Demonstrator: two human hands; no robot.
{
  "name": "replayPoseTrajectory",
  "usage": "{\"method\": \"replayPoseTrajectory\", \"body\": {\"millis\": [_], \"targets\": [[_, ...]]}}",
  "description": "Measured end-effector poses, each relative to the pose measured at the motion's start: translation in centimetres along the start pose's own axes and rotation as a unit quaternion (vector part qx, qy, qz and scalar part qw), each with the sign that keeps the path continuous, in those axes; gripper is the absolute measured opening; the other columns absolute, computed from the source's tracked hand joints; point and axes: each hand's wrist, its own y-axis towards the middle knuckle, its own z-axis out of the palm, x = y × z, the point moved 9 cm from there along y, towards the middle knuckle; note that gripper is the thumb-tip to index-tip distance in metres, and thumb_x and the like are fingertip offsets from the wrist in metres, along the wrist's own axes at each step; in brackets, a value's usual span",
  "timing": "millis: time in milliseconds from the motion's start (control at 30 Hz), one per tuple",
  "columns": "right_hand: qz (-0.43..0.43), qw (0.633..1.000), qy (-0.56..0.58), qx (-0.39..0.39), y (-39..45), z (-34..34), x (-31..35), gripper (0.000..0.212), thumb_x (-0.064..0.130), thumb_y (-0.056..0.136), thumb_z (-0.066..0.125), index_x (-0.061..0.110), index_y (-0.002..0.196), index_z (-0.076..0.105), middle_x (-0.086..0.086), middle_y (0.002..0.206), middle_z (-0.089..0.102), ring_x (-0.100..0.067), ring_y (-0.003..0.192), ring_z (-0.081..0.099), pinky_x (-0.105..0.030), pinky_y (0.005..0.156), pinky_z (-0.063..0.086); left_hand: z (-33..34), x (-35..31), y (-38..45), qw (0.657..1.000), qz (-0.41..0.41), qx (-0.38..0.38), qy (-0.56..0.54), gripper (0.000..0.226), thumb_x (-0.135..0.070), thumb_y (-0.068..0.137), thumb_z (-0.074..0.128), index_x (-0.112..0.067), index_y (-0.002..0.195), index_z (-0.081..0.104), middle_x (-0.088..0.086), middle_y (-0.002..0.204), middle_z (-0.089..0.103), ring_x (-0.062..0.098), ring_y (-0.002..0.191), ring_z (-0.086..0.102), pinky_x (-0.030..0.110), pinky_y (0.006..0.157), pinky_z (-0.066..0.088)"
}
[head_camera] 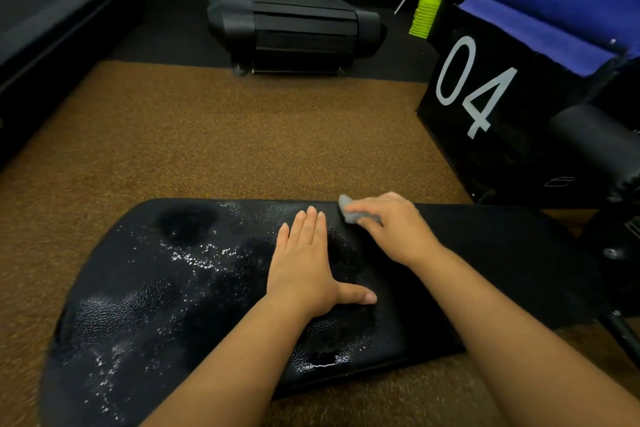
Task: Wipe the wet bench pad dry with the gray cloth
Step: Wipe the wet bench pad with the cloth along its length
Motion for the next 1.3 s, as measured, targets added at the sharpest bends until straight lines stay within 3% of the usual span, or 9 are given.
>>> {"method": "replayPoseTrajectory", "body": {"millis": [133,333,533,733,867,967,1067,1200,1300], "targets": [[0.09,0.993,-0.013,-0.078,1.5,1.5,-0.4,0.03,0.017,0.089,0.054,0.032,0.113,0.066,0.0,0.111,0.066,-0.018,0.104,0.051,-0.027,0.087,0.039,0.0,0.0,0.0,1.0,-0.003,0.007,0.007,0.143,-0.086,0.05,0.059,-0.012,0.15,-0.013,0.002,0.158,-0.02,0.015,0.143,-0.023,0.039,0.117,-0.012],[-0.045,0.999,0.009,0.005,-2.6,1.0,2.6,0.037,0.006,0.084,0.061,0.028,0.114,0.067,0.007,0.115,0.067,-0.015,0.101,0.051,-0.018,0.087,0.034,-0.7,0.7,-0.7,1.0,0.004,0.024,0.012,0.143,-0.088,0.051,0.055,-0.012,0.15,-0.013,0.003,0.158,-0.02,0.015,0.143,-0.024,0.038,0.117,-0.013],[0.073,0.993,-0.005,-0.098,-2.4,0.3,0.4,0.031,0.008,0.083,0.061,0.024,0.108,0.07,0.002,0.106,0.069,-0.023,0.101,0.054,-0.027,0.085,0.04,-1.0,3.4,-3.3,0.998,-0.027,0.039,0.049,0.147,-0.091,0.046,0.052,-0.012,0.148,-0.017,0.004,0.156,-0.025,0.017,0.142,-0.026,0.04,0.117,-0.012],[-0.066,0.997,0.044,-0.016,-5.7,2.3,4.4,0.035,0.008,0.08,0.063,0.028,0.108,0.069,0.008,0.11,0.069,-0.015,0.097,0.054,-0.025,0.087,0.043,-0.8,3.6,-3.2,0.999,-0.029,0.037,0.019,0.148,-0.087,0.045,0.059,-0.014,0.149,-0.016,0.001,0.156,-0.026,0.014,0.142,-0.026,0.038,0.117,-0.013],[-0.001,0.998,0.001,-0.058,-4.0,1.0,2.0,0.029,0.009,0.084,0.06,0.025,0.106,0.07,0.009,0.105,0.07,-0.02,0.096,0.053,-0.036,0.084,0.046,-0.7,3.6,-3.3,0.999,-0.033,0.033,0.022,0.149,-0.088,0.043,0.059,-0.014,0.149,-0.016,0.001,0.156,-0.025,0.014,0.141,-0.026,0.039,0.117,-0.012],[0.054,0.995,-0.016,-0.079,-1.8,2.2,3.1,0.03,0.013,0.087,0.054,0.027,0.111,0.067,0.006,0.109,0.068,-0.022,0.104,0.051,-0.034,0.086,0.043,-0.7,3.6,-3.3,0.998,-0.037,0.032,0.027,0.15,-0.088,0.043,0.059,-0.014,0.149,-0.016,0.001,0.156,-0.025,0.014,0.142,-0.026,0.039,0.118,-0.012],[0.033,0.997,-0.01,-0.063,-1.0,3.8,5.0,0.031,0.017,0.089,0.053,0.029,0.115,0.064,0.004,0.113,0.066,-0.019,0.106,0.049,-0.035,0.089,0.044,-0.7,3.6,-3.1,0.998,-0.035,0.031,0.03,0.149,-0.088,0.043,0.058,-0.014,0.149,-0.017,0.002,0.156,-0.026,0.014,0.141,-0.027,0.039,0.117,-0.012],[-0.039,0.999,0.024,0.02,-2.3,3.0,4.8,0.033,0.011,0.087,0.057,0.029,0.113,0.065,0.004,0.113,0.065,-0.016,0.109,0.049,-0.037,0.093,0.043,-0.4,3.8,-2.8,0.999,-0.027,0.034,0.029,0.15,-0.091,0.042,0.054,-0.015,0.148,-0.019,0.001,0.154,-0.029,0.014,0.14,-0.028,0.038,0.117,-0.013],[0.009,1.0,0.003,0.011,-0.7,1.9,2.2,0.03,0.007,0.088,0.053,0.025,0.107,0.068,0.0,0.105,0.066,-0.02,0.108,0.049,-0.04,0.09,0.044,-0.4,3.9,-2.7,0.999,-0.025,0.029,0.035,0.151,-0.093,0.039,0.05,-0.015,0.148,-0.019,0.001,0.154,-0.029,0.014,0.14,-0.028,0.039,0.117,-0.013]]}}
